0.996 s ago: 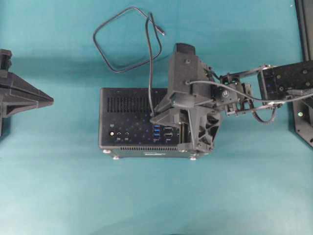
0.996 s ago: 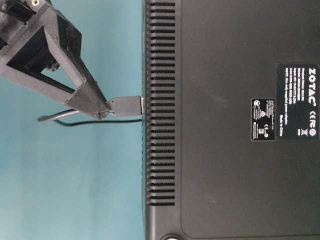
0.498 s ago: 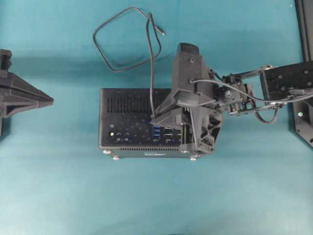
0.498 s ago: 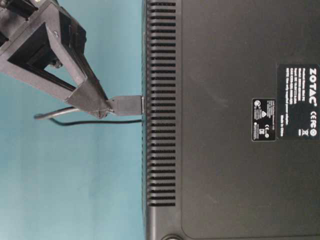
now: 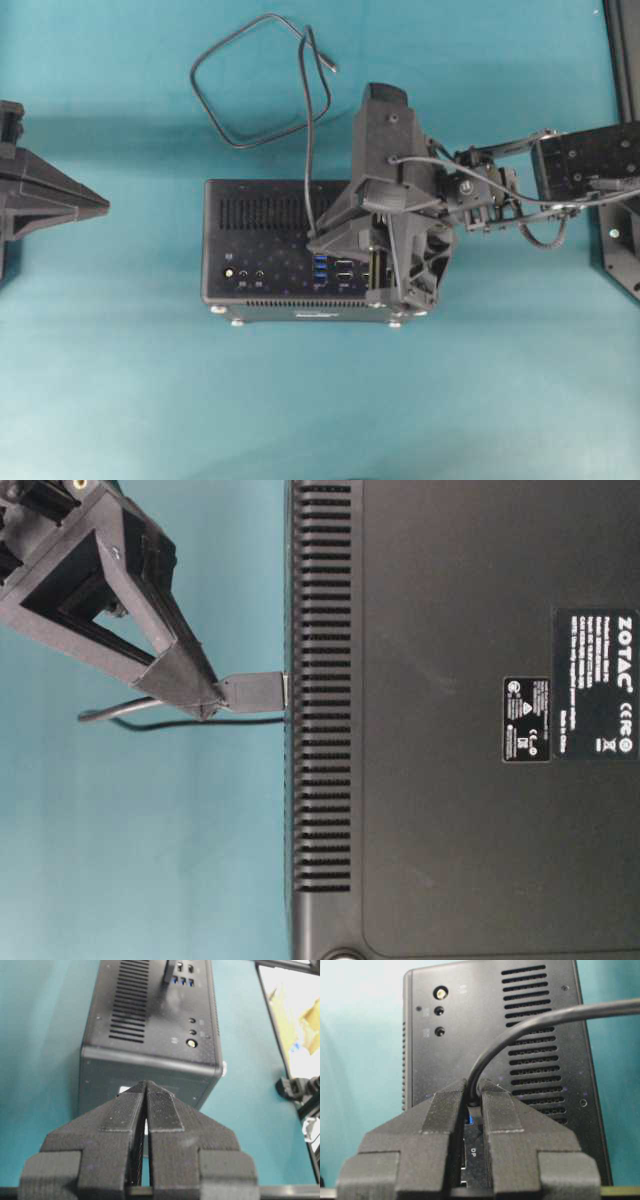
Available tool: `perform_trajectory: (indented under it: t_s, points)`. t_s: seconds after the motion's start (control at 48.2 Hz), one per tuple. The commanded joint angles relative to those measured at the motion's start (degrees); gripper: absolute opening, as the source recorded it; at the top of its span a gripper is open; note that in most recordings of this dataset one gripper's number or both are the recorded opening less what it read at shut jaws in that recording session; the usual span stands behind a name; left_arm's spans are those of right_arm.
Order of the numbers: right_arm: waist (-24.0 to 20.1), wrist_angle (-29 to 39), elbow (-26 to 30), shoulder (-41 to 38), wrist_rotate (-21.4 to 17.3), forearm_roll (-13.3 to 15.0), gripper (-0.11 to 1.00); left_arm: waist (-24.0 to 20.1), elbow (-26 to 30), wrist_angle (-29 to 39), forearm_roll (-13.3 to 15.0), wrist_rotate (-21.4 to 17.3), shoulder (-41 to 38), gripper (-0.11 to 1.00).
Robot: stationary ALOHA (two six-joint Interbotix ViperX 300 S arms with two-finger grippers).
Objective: Insert the USB into the PC box with both arms.
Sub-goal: 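Align the plug with a blue USB port and push it in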
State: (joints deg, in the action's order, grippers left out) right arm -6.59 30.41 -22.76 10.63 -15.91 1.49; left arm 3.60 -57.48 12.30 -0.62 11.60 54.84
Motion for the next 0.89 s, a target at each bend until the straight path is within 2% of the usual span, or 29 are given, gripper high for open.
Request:
perform_trajectory:
  t_s: [0.0, 0.29, 0.602, 0.871]
  points:
    - [-0.7, 0.6, -0.7, -0.3, -0.1, -0.4, 0.07, 0.0, 0.9, -0.3, -0.1, 0.0, -0.2, 0.0]
    - [-2.5, 0.6, -1.0, -0.3, -0.2, -1.6, 0.07, 0.0, 0.7, -0.3, -0.2, 0.0, -0.2, 0.0]
    - [0.5, 0.1, -0.8, -0.2, 0.1, -0.5, 0.07, 0.0, 0.7, -0.3, -0.1, 0.1, -0.2, 0.0]
    - [0.9, 0.0, -1.0, 0.2, 0.1, -0.4, 0.07, 0.0, 0.8, -0.3, -0.2, 0.0, 0.0, 0.0]
